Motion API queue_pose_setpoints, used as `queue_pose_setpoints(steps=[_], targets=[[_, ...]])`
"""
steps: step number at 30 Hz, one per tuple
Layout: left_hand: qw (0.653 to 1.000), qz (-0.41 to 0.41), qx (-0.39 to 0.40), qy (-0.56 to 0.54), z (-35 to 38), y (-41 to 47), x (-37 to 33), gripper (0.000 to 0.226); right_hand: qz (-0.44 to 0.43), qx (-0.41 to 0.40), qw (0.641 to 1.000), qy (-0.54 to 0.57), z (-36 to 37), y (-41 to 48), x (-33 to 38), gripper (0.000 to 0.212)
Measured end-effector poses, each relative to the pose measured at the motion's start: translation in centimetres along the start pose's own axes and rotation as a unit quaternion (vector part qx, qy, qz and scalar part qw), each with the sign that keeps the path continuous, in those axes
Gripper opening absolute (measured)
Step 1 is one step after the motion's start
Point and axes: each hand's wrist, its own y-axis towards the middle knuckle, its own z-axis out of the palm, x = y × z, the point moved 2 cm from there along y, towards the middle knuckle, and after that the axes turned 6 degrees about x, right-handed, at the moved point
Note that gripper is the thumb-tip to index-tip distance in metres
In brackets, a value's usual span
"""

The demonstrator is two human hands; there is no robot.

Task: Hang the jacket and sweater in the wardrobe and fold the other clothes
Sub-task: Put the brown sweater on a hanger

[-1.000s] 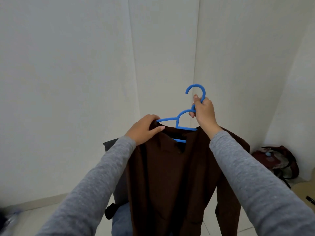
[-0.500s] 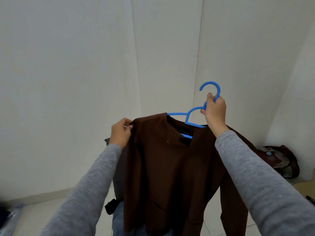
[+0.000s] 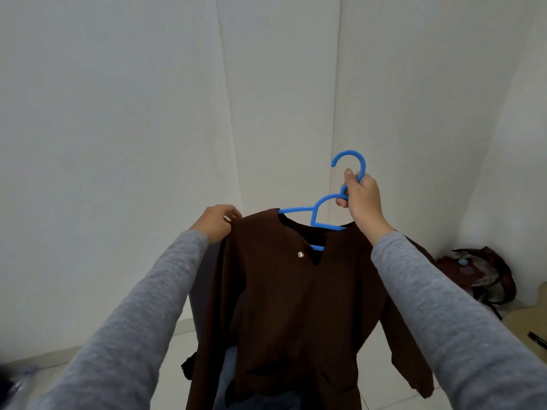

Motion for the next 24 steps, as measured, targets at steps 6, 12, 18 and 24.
queue_pose_setpoints(steps=[6, 12, 18, 24], targets=[[0.993, 0.088, 0.065, -0.032, 1.3, -1.4, -4.1, 0.028, 0.011, -0.007, 1.000, -0.007, 0.0, 0.0, 0.0, 0.032], [0.977, 0.152, 0.128, 0.071, 3.3, -2.8, -5.7, 0.031, 0.020, -0.005, 0.999, -0.036, -0.7, 0.2, 0.0, 0.033], [0.967, 0.206, 0.046, 0.146, 5.0, -3.2, -7.9, 0.036, 0.018, 0.018, 0.999, -0.047, -0.3, 0.1, 0.1, 0.033], [0.964, 0.195, 0.059, 0.170, 5.7, -2.8, -8.5, 0.033, 0.009, 0.061, 0.996, -0.067, 0.3, 0.4, -0.2, 0.031]])
